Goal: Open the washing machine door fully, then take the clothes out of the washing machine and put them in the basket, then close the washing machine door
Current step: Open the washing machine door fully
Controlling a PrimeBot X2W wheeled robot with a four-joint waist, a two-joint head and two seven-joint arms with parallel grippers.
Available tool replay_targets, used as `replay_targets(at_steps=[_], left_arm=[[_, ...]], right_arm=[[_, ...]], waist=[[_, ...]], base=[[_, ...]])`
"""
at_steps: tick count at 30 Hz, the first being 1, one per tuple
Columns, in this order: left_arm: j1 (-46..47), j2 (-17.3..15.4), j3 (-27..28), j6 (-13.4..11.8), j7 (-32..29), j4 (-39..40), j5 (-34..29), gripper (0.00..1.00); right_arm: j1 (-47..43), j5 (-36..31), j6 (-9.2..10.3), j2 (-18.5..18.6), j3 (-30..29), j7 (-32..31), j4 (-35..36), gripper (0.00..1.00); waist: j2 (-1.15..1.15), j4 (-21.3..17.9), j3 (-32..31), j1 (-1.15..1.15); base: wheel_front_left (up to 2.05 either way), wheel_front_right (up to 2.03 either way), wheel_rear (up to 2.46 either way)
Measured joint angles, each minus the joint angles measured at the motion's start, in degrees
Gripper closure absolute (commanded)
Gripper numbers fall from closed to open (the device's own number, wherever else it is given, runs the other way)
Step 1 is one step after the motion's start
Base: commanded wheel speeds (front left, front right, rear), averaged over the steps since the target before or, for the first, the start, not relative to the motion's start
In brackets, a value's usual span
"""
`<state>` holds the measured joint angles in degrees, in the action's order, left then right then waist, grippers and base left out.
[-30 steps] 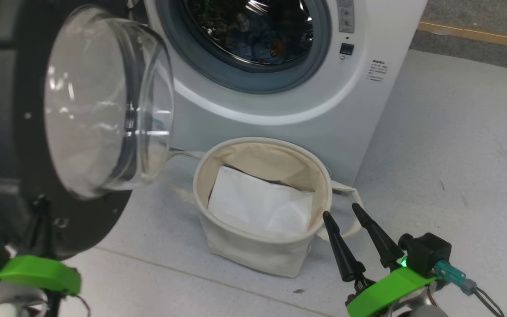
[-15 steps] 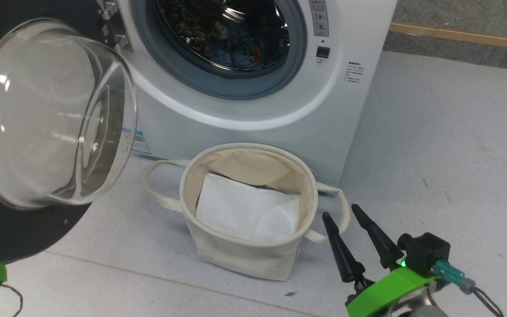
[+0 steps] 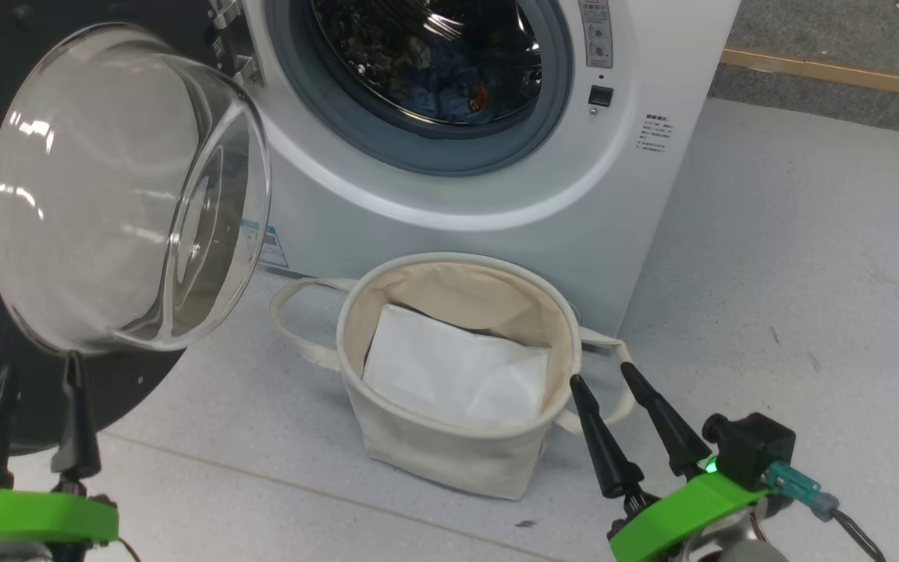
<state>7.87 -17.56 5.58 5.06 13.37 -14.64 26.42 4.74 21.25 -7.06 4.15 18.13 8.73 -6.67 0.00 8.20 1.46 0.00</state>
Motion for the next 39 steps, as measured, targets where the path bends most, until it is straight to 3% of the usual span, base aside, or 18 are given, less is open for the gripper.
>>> replay_targets(at_steps=[12, 29, 39], left_arm=[[-4.78, 3.71, -4.26, 0.1, -2.67, 8.72, 3.03, 0.0], [-6.87, 4.71, -8.88, 0.59, -3.6, 10.01, 2.37, 0.0], [-6.77, 4.49, -10.5, 0.57, -3.77, 10.25, 1.21, 0.0]], right_arm=[[2.02, 0.0, 0.0, -0.19, 0.29, 0.0, -0.88, 0.0], [3.12, -0.07, 0.0, 0.18, -1.76, -0.08, -1.14, 0.0], [3.39, -0.07, 0.0, 0.3, -2.35, -0.08, -1.07, 0.0]], waist=[[0.0, -2.1, -0.04, 0.0], [0.0, -10.2, 0.24, 0.0], [0.0, -10.92, 0.89, 0.0]], base=[[0.0, 0.0, 0.0], [0.0, 0.0, 0.0], [0.0, 0.0, 0.0]])
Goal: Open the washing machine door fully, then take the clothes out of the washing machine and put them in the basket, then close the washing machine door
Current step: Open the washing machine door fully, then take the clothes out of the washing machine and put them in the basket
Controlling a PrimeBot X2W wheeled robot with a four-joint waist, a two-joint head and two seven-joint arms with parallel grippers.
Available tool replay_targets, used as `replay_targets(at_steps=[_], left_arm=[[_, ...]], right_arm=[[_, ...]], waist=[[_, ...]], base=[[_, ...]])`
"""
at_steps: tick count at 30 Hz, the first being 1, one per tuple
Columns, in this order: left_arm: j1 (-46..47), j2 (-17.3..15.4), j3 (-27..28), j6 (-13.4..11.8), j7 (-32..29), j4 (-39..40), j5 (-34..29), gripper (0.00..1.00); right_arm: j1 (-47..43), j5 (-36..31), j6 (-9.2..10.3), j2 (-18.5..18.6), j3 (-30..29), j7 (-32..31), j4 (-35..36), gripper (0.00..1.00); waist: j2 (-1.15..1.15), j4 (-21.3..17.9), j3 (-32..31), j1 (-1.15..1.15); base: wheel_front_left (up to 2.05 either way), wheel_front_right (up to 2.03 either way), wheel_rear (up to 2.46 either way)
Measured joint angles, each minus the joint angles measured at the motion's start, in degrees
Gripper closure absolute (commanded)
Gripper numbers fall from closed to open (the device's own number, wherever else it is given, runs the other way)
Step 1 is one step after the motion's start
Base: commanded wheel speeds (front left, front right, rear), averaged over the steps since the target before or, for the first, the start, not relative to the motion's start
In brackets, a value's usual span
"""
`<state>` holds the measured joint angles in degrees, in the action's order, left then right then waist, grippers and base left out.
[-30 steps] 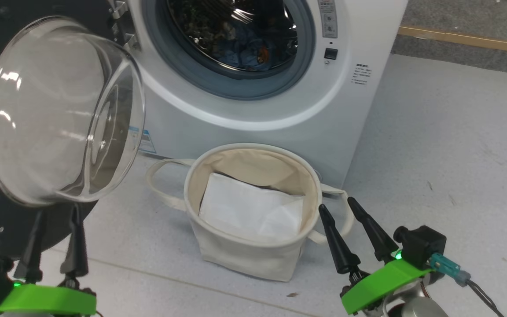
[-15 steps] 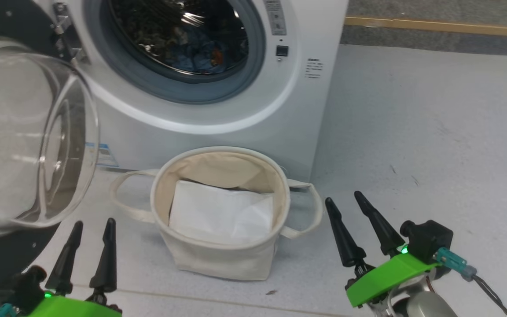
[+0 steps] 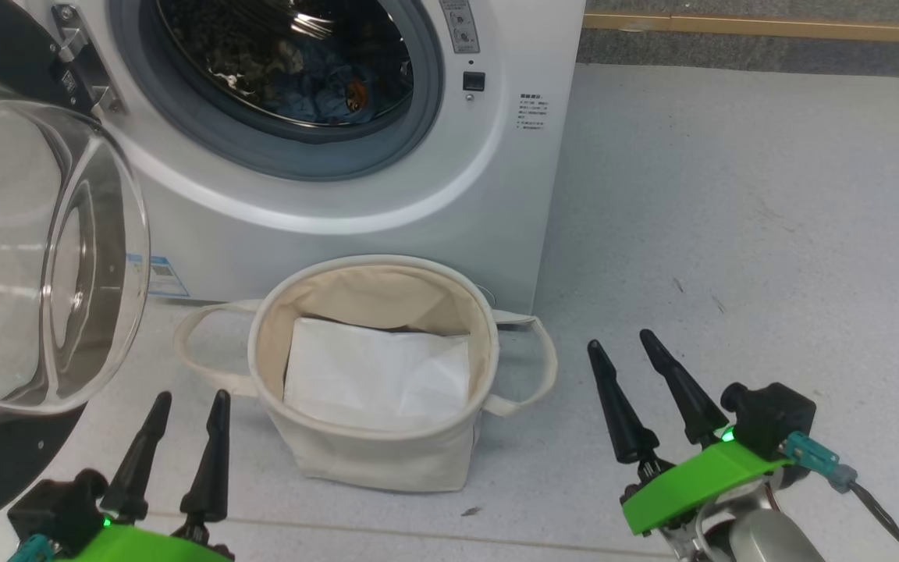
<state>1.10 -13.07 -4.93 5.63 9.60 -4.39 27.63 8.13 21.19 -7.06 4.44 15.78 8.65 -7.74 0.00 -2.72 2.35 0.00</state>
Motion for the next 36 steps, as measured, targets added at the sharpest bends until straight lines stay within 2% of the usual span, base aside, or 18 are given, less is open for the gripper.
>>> replay_targets(at_steps=[11, 27, 36], left_arm=[[0.04, -0.43, -1.27, -0.16, -0.49, 0.48, -0.4, 0.0], [0.66, -0.68, -2.47, -0.65, -0.92, -0.63, -0.34, 0.0], [3.98, 0.6, -2.81, -1.13, -0.7, -2.59, 1.11, 0.0]], right_arm=[[0.07, 0.0, 0.0, 0.08, -0.15, 0.0, 0.18, 0.0], [0.37, 0.0, 0.0, 0.14, 0.09, 0.0, 0.18, 0.0], [1.54, 0.0, 0.0, 0.13, 0.03, 0.01, 0.11, 0.0]], waist=[[0.0, 0.11, 0.37, 0.0], [0.0, 0.11, 0.23, 0.0], [0.0, 0.46, 0.84, 0.0]], base=[[0.59, -0.58, -0.01], [1.84, -1.9, 0.06], [0.92, -0.92, 0.0]])
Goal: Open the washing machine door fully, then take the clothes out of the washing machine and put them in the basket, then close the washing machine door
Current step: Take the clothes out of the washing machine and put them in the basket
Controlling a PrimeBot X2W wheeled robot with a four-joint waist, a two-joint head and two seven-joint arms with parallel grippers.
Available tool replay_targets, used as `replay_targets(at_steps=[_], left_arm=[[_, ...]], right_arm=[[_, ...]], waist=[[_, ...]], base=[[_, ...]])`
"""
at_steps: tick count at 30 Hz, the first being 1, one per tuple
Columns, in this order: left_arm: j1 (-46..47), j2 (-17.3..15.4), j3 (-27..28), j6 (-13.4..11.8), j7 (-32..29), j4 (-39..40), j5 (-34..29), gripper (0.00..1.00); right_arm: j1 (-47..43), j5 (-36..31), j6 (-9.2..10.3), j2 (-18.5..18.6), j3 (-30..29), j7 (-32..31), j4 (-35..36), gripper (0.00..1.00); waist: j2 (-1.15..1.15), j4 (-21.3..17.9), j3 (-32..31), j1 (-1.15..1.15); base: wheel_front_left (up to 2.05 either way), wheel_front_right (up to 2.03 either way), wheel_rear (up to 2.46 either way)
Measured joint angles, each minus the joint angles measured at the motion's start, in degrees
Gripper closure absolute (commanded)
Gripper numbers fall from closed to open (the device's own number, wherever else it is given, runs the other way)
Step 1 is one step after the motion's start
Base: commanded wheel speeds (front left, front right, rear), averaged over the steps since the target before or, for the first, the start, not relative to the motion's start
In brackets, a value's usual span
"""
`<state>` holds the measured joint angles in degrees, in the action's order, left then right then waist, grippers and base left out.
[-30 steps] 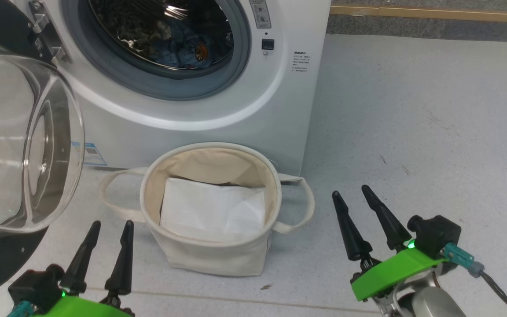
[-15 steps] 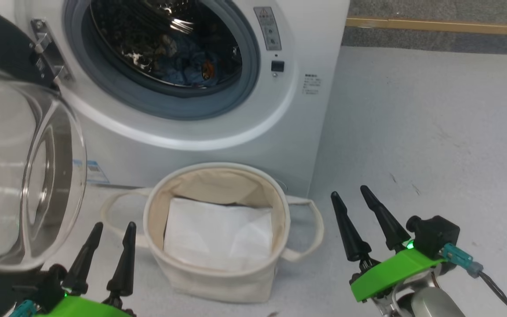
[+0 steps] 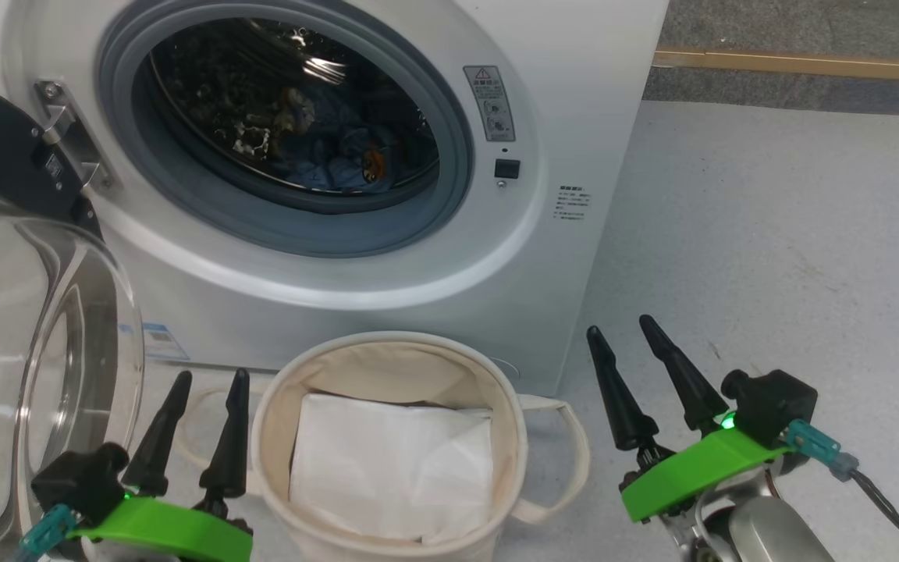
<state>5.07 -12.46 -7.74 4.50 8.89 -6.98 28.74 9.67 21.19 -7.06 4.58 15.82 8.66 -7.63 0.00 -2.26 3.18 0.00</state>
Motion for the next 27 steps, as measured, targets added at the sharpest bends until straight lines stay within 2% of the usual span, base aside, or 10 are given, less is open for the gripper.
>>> replay_targets(at_steps=[12, 18, 27], left_arm=[[4.0, 1.18, -1.35, -0.77, 1.81, -4.66, -1.37, 0.0], [11.5, 2.04, -2.53, 1.45, 1.9, -12.88, 1.57, 0.0], [29.17, 3.48, -4.95, 2.43, 3.86, -27.99, 2.26, 0.0]], right_arm=[[-0.01, 0.0, 0.0, -0.02, -0.55, -0.01, -0.09, 0.0], [0.05, -0.01, 0.0, -0.03, -0.42, -0.04, 0.32, 0.0], [2.63, -0.51, 0.0, -0.03, -0.35, -0.1, 2.48, 0.0]], waist=[[0.0, 0.37, 1.32, 0.0], [0.0, -0.49, 3.72, 0.0], [0.0, -2.87, 9.19, 0.0]], base=[[0.03, -0.03, 0.0], [0.0, 0.0, 0.0], [0.0, 0.0, 0.0]])
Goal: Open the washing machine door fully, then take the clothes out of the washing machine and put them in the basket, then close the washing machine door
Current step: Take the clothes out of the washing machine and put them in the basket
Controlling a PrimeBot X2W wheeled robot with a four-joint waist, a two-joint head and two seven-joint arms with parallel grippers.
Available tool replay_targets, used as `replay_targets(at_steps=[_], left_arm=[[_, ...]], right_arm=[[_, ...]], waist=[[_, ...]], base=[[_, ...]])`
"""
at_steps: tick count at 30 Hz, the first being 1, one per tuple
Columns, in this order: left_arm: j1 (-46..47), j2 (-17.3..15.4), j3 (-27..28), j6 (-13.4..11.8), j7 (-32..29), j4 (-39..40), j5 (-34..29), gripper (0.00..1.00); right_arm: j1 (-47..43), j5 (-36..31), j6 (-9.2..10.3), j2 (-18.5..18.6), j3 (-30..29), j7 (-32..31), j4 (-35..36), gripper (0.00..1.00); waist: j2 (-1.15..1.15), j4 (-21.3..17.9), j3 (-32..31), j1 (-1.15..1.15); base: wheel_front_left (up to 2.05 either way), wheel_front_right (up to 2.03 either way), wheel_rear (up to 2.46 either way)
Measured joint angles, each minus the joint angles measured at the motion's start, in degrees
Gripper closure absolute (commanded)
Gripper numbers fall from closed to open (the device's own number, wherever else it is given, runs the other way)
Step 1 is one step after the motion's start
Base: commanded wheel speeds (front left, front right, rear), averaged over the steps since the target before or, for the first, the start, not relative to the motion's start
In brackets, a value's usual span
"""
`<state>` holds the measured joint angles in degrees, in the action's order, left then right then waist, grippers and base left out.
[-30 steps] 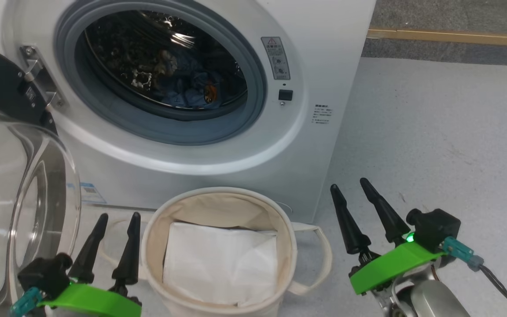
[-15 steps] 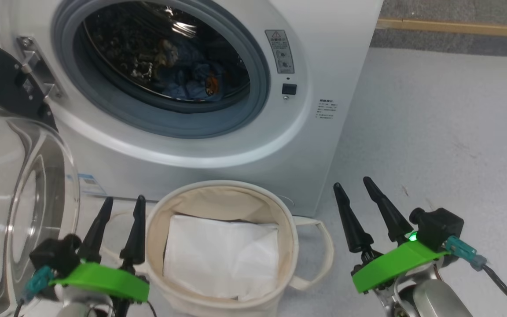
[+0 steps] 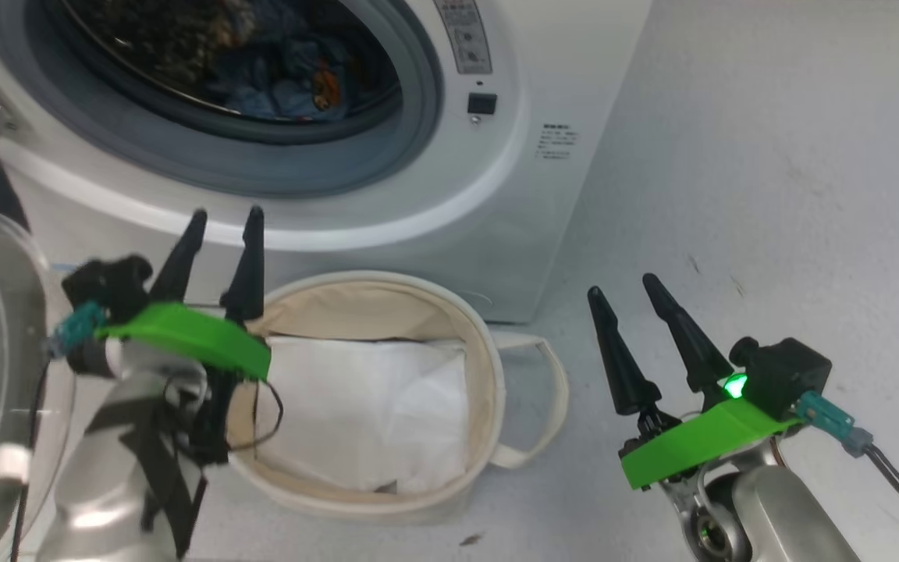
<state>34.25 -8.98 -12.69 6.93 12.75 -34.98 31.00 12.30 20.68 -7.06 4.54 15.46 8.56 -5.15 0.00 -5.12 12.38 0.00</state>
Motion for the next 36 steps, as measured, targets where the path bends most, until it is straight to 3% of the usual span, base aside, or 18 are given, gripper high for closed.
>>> replay_targets(at_steps=[7, 20, 28, 36], left_arm=[[11.27, -0.36, -1.37, 0.16, 0.57, -11.01, -0.26, 0.0], [28.23, -4.91, -3.76, 0.22, 1.23, -27.31, -3.37, 0.0], [35.81, -7.67, -4.42, 0.05, 1.26, -34.3, -4.69, 0.0], [42.4, -12.0, -5.16, -2.44, -1.09, -38.0, -5.79, 0.0]], right_arm=[[1.19, -0.53, 0.0, -0.01, 0.82, 1.02, 0.88, 0.0], [3.27, -1.6, 0.0, 0.87, 4.45, 4.88, 6.16, 0.0], [2.46, -2.03, 0.0, 1.13, 4.16, 5.72, 8.1, 0.0], [2.43, -2.45, 0.0, 0.32, 3.31, 5.73, 9.07, 0.0]], waist=[[0.0, -2.92, 4.45, 0.0], [0.0, -7.87, 13.02, 0.01], [0.0, -10.72, 16.93, 0.01], [0.0, -14.41, 20.5, 0.01]], base=[[0.0, 0.0, 0.0], [0.0, 0.0, 0.0], [0.0, 0.0, 0.0], [0.0, 0.0, 0.0]])
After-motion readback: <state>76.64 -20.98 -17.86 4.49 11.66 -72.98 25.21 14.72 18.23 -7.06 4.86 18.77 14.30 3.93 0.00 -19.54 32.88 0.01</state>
